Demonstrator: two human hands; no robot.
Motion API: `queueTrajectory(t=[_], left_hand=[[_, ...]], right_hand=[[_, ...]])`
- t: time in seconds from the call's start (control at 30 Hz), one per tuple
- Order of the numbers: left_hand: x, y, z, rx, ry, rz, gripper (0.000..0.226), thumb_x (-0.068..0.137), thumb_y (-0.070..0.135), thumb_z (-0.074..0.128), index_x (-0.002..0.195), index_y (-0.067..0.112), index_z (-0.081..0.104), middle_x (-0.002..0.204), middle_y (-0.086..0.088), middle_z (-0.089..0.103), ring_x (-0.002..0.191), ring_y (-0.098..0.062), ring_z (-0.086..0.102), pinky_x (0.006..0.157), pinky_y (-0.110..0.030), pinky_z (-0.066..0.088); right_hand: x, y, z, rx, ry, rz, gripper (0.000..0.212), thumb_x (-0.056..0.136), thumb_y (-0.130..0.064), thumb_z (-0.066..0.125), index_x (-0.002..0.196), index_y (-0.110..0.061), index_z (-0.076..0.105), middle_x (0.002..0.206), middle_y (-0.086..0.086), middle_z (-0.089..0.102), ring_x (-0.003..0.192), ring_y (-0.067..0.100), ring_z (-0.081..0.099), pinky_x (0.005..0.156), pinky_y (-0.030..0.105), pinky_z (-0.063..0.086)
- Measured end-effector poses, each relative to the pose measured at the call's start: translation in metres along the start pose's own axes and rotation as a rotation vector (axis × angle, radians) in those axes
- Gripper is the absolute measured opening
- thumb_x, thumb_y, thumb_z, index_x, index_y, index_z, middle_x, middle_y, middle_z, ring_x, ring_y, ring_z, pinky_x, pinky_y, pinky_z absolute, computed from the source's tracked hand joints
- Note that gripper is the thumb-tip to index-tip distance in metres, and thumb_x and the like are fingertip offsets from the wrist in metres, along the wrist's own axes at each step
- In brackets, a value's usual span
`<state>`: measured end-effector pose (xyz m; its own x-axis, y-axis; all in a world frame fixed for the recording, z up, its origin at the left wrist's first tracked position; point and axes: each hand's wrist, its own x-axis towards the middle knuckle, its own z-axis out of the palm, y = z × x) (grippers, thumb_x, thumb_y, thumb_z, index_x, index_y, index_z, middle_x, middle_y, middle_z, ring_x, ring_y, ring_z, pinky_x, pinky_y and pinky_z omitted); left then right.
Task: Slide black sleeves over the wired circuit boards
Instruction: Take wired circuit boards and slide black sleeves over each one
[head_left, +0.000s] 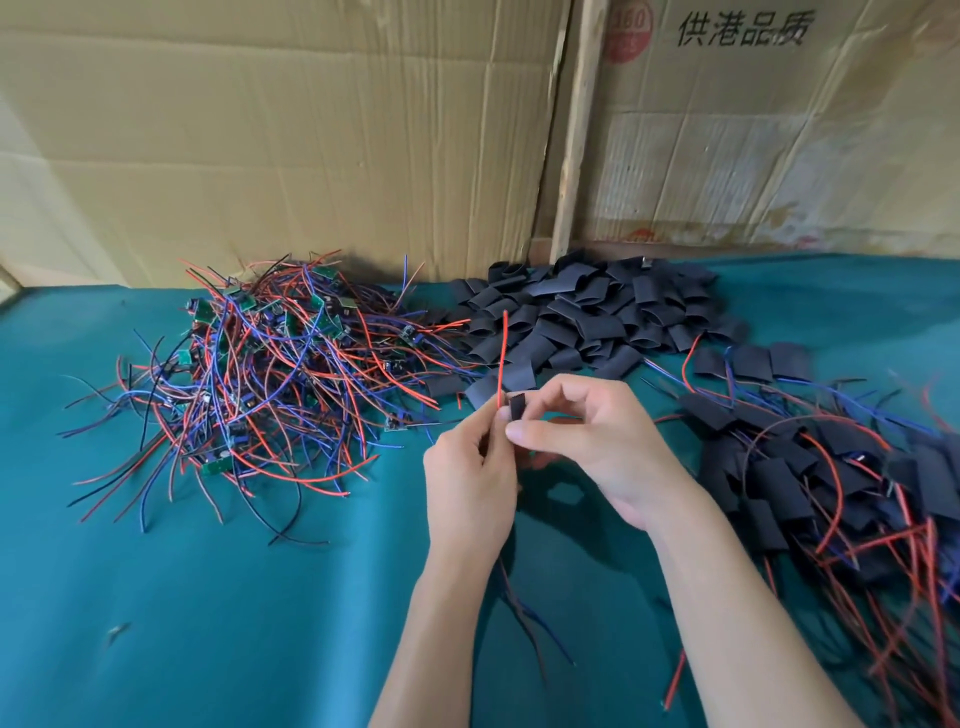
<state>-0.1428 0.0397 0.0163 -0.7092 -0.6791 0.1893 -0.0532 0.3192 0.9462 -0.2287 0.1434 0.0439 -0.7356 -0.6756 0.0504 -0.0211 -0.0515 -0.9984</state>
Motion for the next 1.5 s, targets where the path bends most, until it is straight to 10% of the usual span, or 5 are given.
queueTrajectory(t=[0.13,0.23,0.47,1.5], left_hand=[[0.0,-0.003,0.004,0.024,0.023,0.0,0.025,0.1,0.02,0.056,0.11,0.032,0.076,0.053,0.016,0.055,0.054,-0.018,0.051,0.06,-0.033,0.051],[-0.001,-0.003,0.004,0.039,0.019,0.062,0.024,0.099,0.018,0.058,0.099,0.035,0.075,0.053,0.015,0.053,0.052,-0.008,0.036,0.051,-0.016,0.039],[-0.001,-0.009,0.01,0.092,0.009,0.103,0.023,0.102,0.027,0.055,0.111,0.039,0.073,0.059,-0.003,0.062,0.048,-0.015,0.047,0.052,-0.022,0.042],[-0.003,-0.008,0.012,0.177,0.025,0.11,0.023,0.101,0.029,0.056,0.115,0.03,0.074,0.06,0.002,0.066,0.063,-0.022,0.063,0.064,-0.034,0.054]], right_hand=[[-0.001,0.002,0.0,-0.007,0.051,0.039,0.016,0.071,-0.009,0.083,0.075,-0.005,0.068,0.078,0.022,0.072,0.073,0.032,0.071,0.075,0.047,0.062],[-0.001,0.001,0.001,0.006,0.091,0.057,0.021,0.078,-0.003,0.078,0.083,-0.009,0.059,0.081,0.019,0.076,0.068,0.029,0.072,0.061,0.036,0.059],[-0.006,-0.026,-0.037,0.271,0.481,-0.178,0.025,0.092,0.003,0.067,0.105,-0.016,0.056,0.106,0.011,0.078,0.071,0.024,0.073,0.054,0.025,0.054],[-0.011,-0.026,-0.049,0.438,0.135,-0.218,0.034,0.083,-0.003,0.068,0.112,-0.017,0.057,0.126,0.021,0.07,0.099,0.023,0.061,0.077,0.027,0.05]])
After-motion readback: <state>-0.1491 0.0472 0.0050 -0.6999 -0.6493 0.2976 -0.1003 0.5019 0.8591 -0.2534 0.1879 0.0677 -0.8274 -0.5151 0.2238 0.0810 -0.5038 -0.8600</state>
